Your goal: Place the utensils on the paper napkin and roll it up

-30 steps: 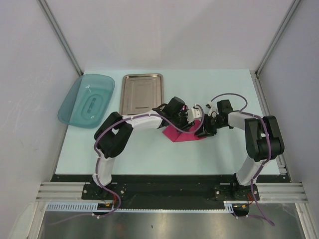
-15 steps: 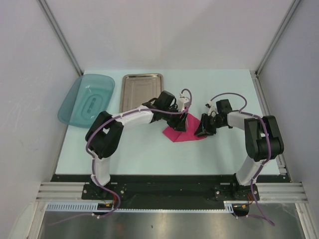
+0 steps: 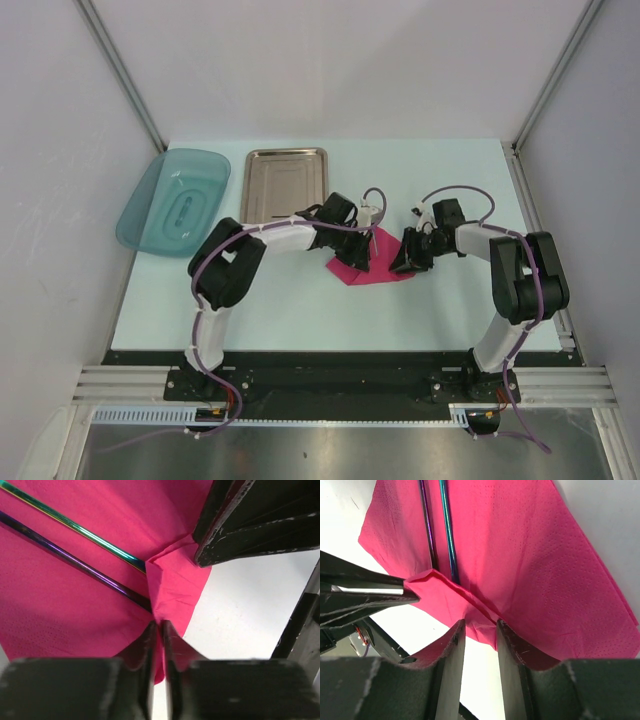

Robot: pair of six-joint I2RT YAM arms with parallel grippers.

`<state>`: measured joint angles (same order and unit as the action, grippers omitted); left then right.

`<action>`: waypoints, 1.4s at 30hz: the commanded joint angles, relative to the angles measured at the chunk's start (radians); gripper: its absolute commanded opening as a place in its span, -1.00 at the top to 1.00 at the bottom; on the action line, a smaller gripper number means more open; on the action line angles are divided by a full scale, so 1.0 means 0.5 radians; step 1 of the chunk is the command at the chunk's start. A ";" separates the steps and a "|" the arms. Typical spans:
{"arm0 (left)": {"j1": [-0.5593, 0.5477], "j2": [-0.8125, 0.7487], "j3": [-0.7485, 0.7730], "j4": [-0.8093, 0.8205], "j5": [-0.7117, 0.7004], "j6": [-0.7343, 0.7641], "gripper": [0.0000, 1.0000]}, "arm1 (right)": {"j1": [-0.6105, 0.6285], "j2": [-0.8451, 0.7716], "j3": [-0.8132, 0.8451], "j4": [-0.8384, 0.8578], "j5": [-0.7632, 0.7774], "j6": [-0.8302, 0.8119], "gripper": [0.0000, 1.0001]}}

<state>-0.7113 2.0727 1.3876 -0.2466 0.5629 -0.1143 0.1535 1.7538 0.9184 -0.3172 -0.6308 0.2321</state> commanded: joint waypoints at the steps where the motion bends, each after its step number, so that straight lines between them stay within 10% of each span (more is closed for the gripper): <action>1: -0.007 0.018 0.075 0.110 0.065 -0.051 0.93 | 0.015 -0.047 0.087 0.006 0.041 -0.019 0.25; 23: 0.017 0.073 0.090 0.055 -0.150 -0.121 1.00 | 0.138 -0.198 -0.042 0.024 0.010 -0.068 0.33; 42: 0.155 -0.350 -0.407 0.643 0.450 -0.400 0.37 | 0.089 0.011 -0.073 0.095 0.074 -0.065 0.52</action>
<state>-0.6395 2.0087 1.2240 -0.0792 0.6300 -0.2466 0.1989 1.7439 0.8879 -0.3004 -0.6323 0.2092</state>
